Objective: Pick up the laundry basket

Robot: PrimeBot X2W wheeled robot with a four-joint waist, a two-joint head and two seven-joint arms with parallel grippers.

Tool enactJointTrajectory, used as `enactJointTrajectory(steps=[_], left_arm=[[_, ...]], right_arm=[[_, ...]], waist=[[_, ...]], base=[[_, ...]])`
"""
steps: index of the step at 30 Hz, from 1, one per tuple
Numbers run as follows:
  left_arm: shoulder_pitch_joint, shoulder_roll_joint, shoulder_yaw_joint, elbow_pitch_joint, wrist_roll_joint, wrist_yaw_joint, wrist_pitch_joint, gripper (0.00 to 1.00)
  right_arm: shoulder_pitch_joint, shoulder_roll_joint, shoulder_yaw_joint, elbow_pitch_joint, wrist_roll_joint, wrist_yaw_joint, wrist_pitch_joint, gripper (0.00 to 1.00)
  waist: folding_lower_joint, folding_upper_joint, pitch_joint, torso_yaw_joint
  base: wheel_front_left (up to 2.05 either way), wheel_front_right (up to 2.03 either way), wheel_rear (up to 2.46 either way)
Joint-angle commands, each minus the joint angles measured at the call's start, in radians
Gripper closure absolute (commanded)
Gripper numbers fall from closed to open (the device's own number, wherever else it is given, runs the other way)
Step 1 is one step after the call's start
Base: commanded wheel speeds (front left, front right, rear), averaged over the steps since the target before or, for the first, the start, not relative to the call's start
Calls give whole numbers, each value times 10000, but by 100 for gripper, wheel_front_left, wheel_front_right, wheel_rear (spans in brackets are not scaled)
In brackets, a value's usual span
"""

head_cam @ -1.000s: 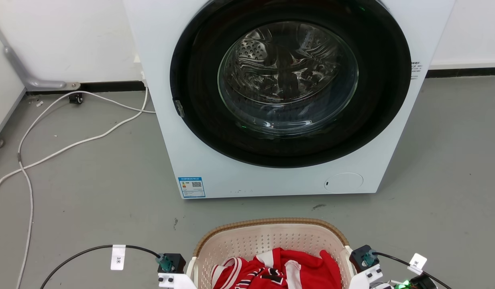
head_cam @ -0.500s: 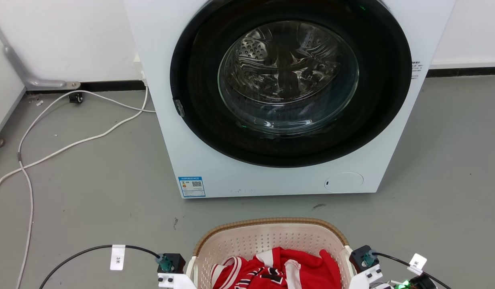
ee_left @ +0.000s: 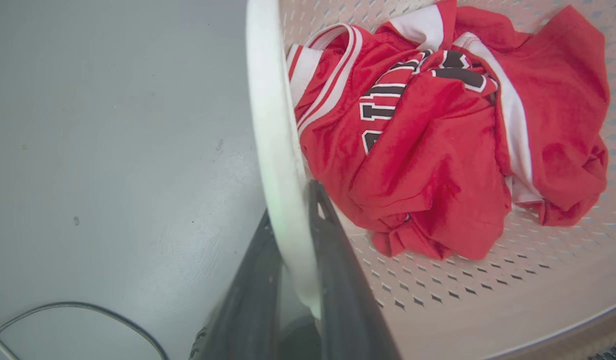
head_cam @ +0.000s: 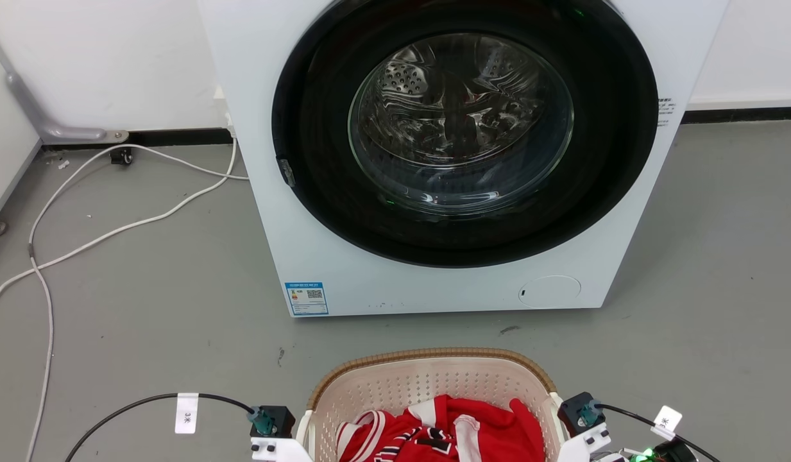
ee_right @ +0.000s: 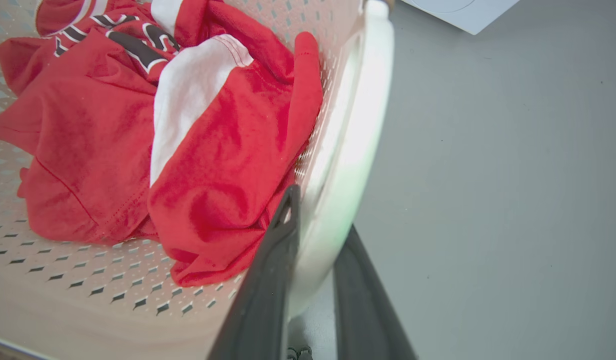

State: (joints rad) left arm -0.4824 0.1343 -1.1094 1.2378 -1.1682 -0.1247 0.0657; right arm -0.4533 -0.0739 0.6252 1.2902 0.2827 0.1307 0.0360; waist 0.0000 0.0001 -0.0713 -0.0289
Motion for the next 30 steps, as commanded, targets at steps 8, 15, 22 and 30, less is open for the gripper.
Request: enactJointTrajectory(steps=[8, 15, 22, 30], left_arm=[[-195, -16, -111, -11, -133, -101, -106, 100], [-206, -3, -189, 2, -184, -102, -142, 100], [-155, 26, -281, 2, -249, -102, -164, 100], [-170, 27, -365, 0, -326, -102, -190, 100]], right_arm=[[40, 28, 122, -28, 45, 0, -80, 100], [53, 22, 138, -28, 25, 0, -95, 100], [95, 37, 162, -28, 32, 0, -106, 100], [118, 31, 183, -28, 39, 0, -99, 100]], waist=[[0, -1, -5, -6], [0, -1, -2, -9], [0, -1, -24, -27], [0, -1, -19, 11]], base=[[0, 0, 0], [0, 0, 0], [0, 0, 0], [0, 0, 0]])
